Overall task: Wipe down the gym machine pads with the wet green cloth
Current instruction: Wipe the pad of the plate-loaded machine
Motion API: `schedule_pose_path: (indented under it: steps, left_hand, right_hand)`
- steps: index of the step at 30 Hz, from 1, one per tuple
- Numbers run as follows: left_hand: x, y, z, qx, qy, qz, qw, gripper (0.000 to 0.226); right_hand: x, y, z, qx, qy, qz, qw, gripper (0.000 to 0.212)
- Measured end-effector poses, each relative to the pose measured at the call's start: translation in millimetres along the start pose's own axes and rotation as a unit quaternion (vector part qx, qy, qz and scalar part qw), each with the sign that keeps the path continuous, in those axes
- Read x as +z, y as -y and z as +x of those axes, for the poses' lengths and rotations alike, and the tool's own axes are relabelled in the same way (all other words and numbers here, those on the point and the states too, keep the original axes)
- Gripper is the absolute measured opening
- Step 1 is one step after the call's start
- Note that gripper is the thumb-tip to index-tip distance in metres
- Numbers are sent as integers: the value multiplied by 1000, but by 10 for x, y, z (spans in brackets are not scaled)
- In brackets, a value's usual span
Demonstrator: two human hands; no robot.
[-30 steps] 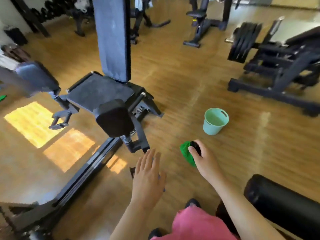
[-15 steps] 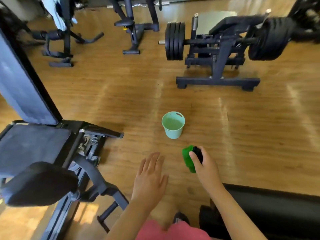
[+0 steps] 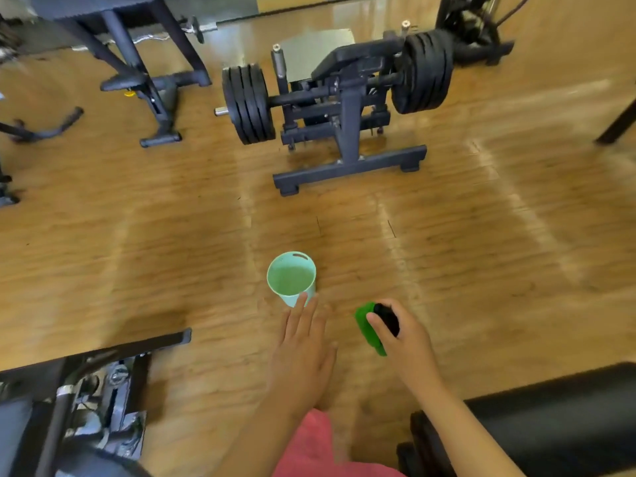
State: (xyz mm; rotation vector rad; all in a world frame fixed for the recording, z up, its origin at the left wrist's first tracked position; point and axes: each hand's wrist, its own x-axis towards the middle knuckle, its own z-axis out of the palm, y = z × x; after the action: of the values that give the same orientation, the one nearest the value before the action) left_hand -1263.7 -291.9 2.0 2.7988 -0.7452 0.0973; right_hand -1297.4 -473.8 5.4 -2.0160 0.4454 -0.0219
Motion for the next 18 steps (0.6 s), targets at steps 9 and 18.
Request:
schedule_pose_path:
  steps: [9,18]
  left_hand:
    - [-69,973,1254,55,8,-21,998,51]
    - [-9,1553,2291,99,43,-26,994,51]
  right_hand:
    - [510,563,1275,7,-41,-4,999,24]
    - [656,814,2336,69,-85,-53,993,29]
